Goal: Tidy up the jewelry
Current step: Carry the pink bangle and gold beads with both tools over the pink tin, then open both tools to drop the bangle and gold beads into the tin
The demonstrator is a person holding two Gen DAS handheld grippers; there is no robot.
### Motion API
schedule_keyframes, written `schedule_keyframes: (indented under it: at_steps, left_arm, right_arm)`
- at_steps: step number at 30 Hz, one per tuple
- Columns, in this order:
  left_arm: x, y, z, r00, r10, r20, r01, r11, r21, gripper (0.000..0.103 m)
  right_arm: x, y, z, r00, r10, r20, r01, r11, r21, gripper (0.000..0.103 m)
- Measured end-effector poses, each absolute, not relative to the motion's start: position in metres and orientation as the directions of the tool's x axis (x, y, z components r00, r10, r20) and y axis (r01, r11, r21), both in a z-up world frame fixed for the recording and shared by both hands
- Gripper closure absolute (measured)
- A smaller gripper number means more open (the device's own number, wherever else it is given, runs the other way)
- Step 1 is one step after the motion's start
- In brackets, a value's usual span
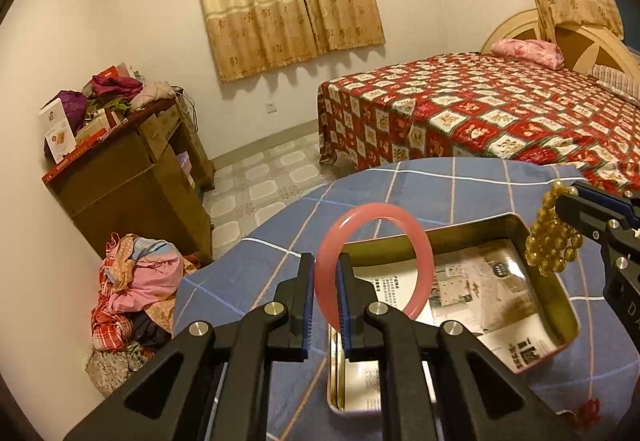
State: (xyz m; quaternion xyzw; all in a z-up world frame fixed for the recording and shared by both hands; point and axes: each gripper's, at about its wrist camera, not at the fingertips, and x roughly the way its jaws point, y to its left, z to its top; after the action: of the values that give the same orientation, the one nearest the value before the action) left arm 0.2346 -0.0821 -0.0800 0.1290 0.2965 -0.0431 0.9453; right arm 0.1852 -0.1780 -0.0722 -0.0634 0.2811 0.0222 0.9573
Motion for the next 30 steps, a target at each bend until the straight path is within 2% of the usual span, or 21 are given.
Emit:
schedule_keyframes:
  at_steps: [28,29,30]
  left_arm:
    - [0.268,-0.096,-0.128,0.767,0.051,-0.64,0.183,0.938,0.294,0.093]
    - [0.269,-0.098,-0.13,0.759,0.062,-0.648,0.187,0.933,0.308,0.091]
    - [0.269,-0.098,-0.131,0.757,0.074,-0.649,0.183,0.93,0.318,0.084]
  right_arm:
    - [0.231,-0.173,-0.12,0.747,-0.063,-0.662,-0.072,0.982,-0.174,0.09]
    - [0.232,-0.172,-0.121,0.744,-0.069,-0.665,-0.071,0.981,-0.182,0.09]
    - [0.232,-0.171,-0.122,0.742,-0.072,-0.666,-0.071,0.98,-0.184,0.089]
